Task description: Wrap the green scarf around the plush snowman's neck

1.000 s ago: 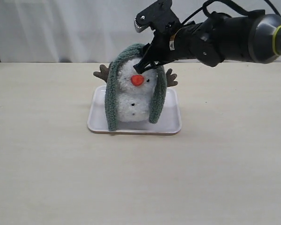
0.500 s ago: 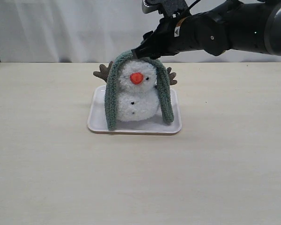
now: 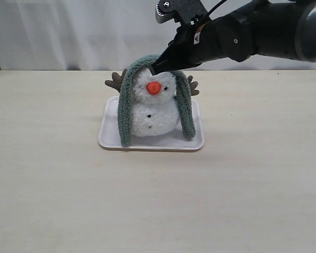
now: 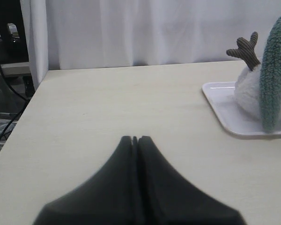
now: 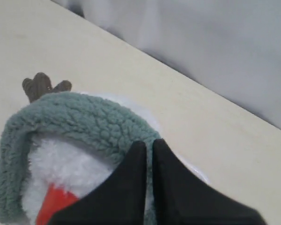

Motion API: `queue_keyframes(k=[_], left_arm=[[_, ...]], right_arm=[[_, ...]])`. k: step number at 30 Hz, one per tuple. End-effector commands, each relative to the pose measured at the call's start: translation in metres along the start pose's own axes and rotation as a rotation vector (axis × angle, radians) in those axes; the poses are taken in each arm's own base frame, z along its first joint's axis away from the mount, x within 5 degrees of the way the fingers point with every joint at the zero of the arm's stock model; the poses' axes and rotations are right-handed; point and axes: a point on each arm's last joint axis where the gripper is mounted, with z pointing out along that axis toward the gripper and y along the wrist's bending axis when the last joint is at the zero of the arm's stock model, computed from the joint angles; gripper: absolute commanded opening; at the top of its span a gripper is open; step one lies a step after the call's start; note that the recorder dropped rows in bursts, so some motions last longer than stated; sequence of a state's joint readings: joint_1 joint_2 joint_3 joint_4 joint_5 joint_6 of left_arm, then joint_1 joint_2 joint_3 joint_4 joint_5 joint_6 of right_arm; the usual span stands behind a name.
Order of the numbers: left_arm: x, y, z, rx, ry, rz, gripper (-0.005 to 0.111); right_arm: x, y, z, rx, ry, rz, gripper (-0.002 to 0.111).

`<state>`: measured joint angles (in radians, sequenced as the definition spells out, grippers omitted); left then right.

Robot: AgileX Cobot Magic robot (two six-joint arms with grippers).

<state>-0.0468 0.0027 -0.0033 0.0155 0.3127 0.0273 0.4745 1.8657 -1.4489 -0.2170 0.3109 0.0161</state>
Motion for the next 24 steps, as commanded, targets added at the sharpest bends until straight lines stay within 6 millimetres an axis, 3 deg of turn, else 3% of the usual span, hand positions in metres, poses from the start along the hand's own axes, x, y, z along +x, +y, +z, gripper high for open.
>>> queue_keyframes(k=[1, 8, 12, 24], left_arm=[[0.000, 0.000, 0.000, 0.001, -0.007, -0.003, 0.000], [0.000, 0.000, 0.000, 0.001, -0.007, -0.003, 0.000], [0.000, 0.000, 0.000, 0.001, -0.007, -0.003, 0.000], [0.000, 0.000, 0.000, 0.001, -0.007, -0.003, 0.000]], right_arm=[[-0.018, 0.012, -0.013, -0.025, 0.049, -0.042, 0.004], [-0.027, 0.012, -0.016, -0.064, 0.158, 0.035, 0.004], [-0.021, 0.015, -0.001, -0.071, 0.176, 0.033, 0.004], [-0.018, 0.020, 0.037, -0.061, 0.020, 0.053, 0.004]])
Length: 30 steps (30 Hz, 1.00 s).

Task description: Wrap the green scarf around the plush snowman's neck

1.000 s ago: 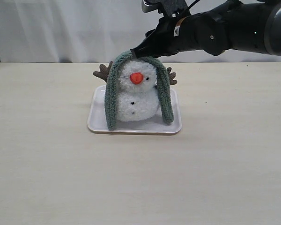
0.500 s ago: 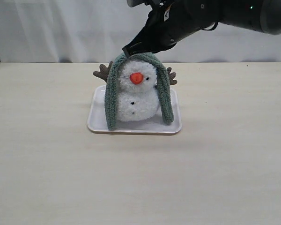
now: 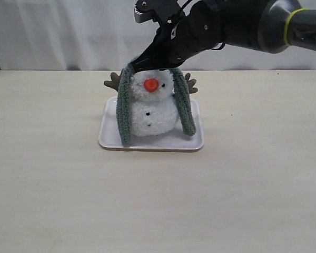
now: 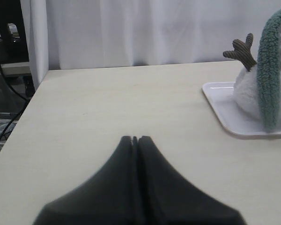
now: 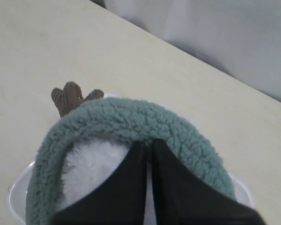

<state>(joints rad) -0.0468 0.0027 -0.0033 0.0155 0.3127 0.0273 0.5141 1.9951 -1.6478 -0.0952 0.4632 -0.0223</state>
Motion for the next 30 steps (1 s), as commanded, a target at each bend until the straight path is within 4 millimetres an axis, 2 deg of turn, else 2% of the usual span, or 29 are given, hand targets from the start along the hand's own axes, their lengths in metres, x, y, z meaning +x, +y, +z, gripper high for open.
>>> queue_keyframes(k=[1, 12, 17, 20, 22, 24, 28, 30], left_arm=[[0.000, 0.000, 0.000, 0.001, -0.007, -0.003, 0.000], [0.000, 0.000, 0.000, 0.001, -0.007, -0.003, 0.000], [0.000, 0.000, 0.000, 0.001, -0.007, -0.003, 0.000], [0.000, 0.000, 0.000, 0.001, -0.007, -0.003, 0.000], [0.000, 0.000, 0.000, 0.001, -0.007, -0.003, 0.000], [0.000, 0.000, 0.000, 0.001, -0.007, -0.003, 0.000], [0.000, 0.000, 0.000, 0.001, -0.007, -0.003, 0.000], [0.000, 0.000, 0.000, 0.001, -0.007, -0.003, 0.000]], right_arm=[[-0.003, 0.000, 0.010, 0.006, -0.072, -0.008, 0.004], [-0.010, -0.006, 0.012, 0.034, -0.170, -0.053, 0.004], [0.005, -0.021, 0.029, 0.054, -0.103, 0.017, 0.004], [0.016, -0.021, 0.044, 0.052, -0.064, 0.018, 0.004], [0.017, -0.021, 0.046, 0.051, -0.064, 0.017, 0.004], [0.015, -0.021, 0.042, 0.052, -0.070, 0.018, 0.004], [0.000, -0.022, 0.019, 0.057, -0.111, 0.023, 0.004], [-0.005, -0.023, 0.005, 0.054, -0.103, 0.045, 0.011]])
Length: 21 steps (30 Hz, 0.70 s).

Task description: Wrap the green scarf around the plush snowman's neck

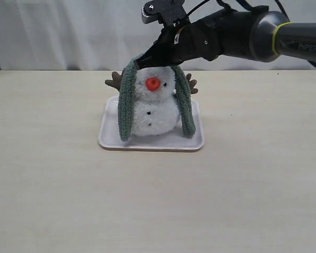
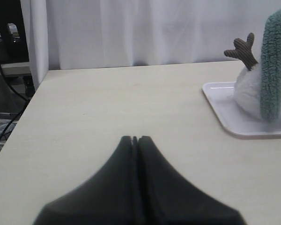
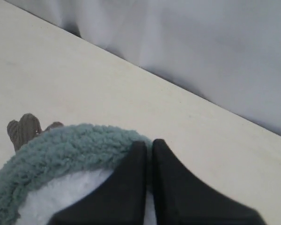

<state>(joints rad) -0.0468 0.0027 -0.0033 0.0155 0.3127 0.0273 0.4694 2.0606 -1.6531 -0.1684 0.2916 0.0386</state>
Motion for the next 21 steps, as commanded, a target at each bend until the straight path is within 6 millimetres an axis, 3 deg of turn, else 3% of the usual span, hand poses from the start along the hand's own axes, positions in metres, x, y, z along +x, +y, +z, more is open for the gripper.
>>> queue_keyframes(k=[1, 7, 13, 15, 19, 21], left_arm=[[0.000, 0.000, 0.000, 0.001, -0.007, -0.003, 0.000], [0.000, 0.000, 0.000, 0.001, -0.007, -0.003, 0.000], [0.000, 0.000, 0.000, 0.001, -0.007, -0.003, 0.000], [0.000, 0.000, 0.000, 0.001, -0.007, -0.003, 0.000], [0.000, 0.000, 0.000, 0.001, -0.007, -0.003, 0.000], [0.000, 0.000, 0.000, 0.001, -0.007, -0.003, 0.000]], right_arm=[[-0.014, -0.003, -0.027, -0.009, 0.007, 0.065, 0.016], [-0.030, 0.002, -0.042, -0.091, 0.065, 0.120, 0.025], [-0.033, 0.023, -0.038, -0.187, 0.123, 0.022, 0.025], [-0.030, 0.028, -0.030, -0.187, 0.118, 0.012, 0.022], [-0.024, 0.031, -0.015, -0.182, 0.109, 0.047, 0.004], [-0.019, 0.032, -0.008, -0.180, 0.117, 0.048, 0.004]])
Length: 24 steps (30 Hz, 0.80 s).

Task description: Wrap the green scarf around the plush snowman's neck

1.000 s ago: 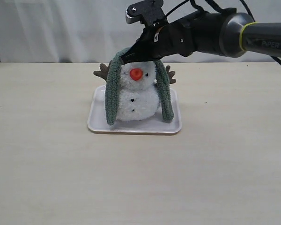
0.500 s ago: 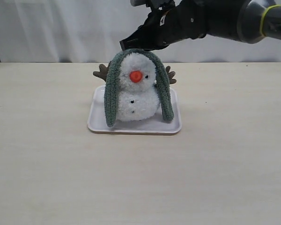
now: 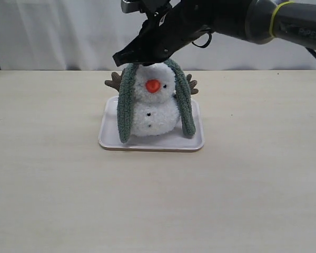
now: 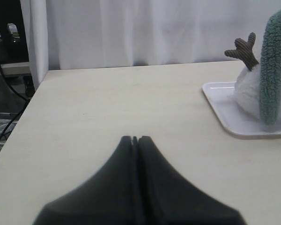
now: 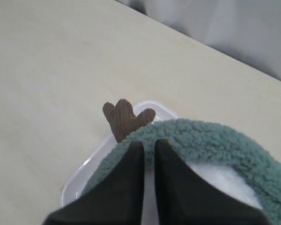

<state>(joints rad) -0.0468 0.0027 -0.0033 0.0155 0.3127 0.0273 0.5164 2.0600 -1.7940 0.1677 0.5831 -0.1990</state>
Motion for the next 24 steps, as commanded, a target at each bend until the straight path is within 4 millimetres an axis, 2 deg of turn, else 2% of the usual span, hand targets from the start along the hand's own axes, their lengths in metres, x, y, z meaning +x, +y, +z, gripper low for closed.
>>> queue_keyframes(k=[1, 6, 15, 24], left_arm=[[0.000, 0.000, 0.000, 0.001, -0.007, -0.003, 0.000], [0.000, 0.000, 0.000, 0.001, -0.007, -0.003, 0.000], [0.000, 0.000, 0.000, 0.001, -0.007, -0.003, 0.000], [0.000, 0.000, 0.000, 0.001, -0.007, -0.003, 0.000]], right_arm=[[0.003, -0.003, 0.015, 0.014, -0.015, 0.003, 0.004], [0.006, -0.006, 0.028, 0.039, -0.053, -0.019, 0.004], [-0.004, -0.008, 0.031, 0.064, -0.183, -0.061, 0.004], [0.012, -0.010, 0.054, 0.059, -0.126, -0.057, 0.004]])
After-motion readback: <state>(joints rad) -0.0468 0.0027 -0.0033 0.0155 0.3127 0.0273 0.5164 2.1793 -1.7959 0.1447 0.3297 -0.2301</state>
